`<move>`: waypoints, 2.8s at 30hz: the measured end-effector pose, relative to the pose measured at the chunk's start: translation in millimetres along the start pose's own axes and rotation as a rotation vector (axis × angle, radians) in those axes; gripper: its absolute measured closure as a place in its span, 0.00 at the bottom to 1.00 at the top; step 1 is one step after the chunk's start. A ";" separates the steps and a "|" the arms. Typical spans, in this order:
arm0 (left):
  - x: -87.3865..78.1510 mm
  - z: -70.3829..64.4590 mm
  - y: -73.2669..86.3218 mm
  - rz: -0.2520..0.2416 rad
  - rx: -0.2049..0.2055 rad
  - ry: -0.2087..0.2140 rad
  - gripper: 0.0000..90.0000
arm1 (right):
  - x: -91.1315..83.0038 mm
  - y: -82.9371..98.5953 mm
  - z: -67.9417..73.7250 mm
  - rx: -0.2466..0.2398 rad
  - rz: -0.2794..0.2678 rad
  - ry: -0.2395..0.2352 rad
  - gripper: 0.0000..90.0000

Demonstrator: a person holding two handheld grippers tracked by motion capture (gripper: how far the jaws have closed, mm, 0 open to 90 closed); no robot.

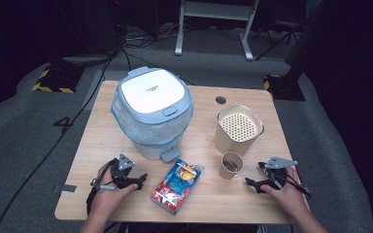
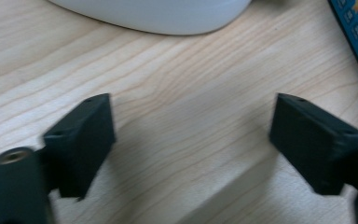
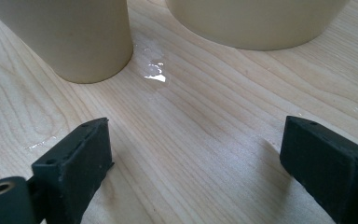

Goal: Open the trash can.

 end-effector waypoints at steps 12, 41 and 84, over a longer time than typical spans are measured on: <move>-11.9 11.8 -0.9 0.051 0.061 0.037 0.53 | 0.0 0.0 0.0 0.000 0.000 0.000 0.10; -90.1 14.8 -61.9 -0.189 0.031 0.196 1.00 | -0.4 0.5 0.1 0.003 -0.006 -0.004 0.11; -140.3 -16.5 -192.6 -0.394 0.112 0.292 1.00 | -0.7 0.8 0.5 0.006 -0.007 -0.002 0.11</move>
Point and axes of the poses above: each handheld gripper's, and its own axes: x roughly forward along the jaws, y roughly out of its underside, z roughly to its left, the point moved 3 cm from there along x, roughly forward along the jaws, and after that the axes turned 3 degrees about -y, right-handed, at the moved point
